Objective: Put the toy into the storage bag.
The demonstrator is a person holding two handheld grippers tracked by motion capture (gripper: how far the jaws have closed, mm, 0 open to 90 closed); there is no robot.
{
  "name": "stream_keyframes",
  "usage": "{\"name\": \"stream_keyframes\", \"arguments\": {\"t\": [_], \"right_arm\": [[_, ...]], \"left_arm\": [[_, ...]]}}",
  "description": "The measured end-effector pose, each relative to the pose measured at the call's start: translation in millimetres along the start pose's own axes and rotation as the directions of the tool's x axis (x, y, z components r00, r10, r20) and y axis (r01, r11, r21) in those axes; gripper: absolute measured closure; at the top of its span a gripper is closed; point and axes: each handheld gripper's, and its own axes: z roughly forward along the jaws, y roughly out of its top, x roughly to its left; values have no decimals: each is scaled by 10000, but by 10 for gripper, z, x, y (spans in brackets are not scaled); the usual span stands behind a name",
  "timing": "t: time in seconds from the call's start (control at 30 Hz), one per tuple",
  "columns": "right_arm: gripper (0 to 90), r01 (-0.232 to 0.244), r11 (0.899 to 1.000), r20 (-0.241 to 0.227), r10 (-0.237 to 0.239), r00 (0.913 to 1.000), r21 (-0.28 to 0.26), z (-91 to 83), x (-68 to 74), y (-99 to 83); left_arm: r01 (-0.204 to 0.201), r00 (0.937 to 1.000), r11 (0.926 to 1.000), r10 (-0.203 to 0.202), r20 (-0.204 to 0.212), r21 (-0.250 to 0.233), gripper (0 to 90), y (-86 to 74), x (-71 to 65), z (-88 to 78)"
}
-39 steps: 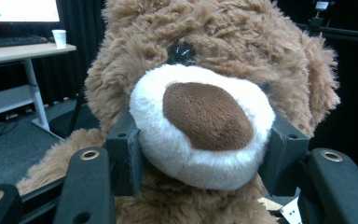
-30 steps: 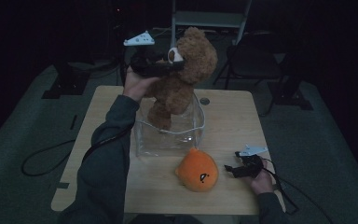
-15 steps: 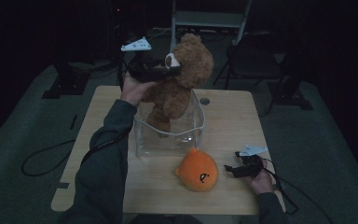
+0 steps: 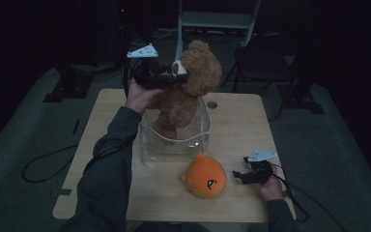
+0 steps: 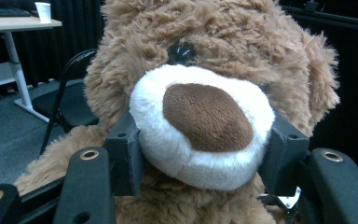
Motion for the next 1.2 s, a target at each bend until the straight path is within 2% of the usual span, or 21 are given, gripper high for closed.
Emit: {"name": "stream_keyframes", "arguments": {"t": [0.33,1.2], "right_arm": [[171,6,10000,7,-6,10000,-4,0,0,0],[170,0,10000,-6,0,10000,-10,1,0,0]], "left_arm": [[18,10000,10000,-18,39,94,423,-53,2,-12],[216,9997,9986,-221,103,472,423,-203,29,93]]}}
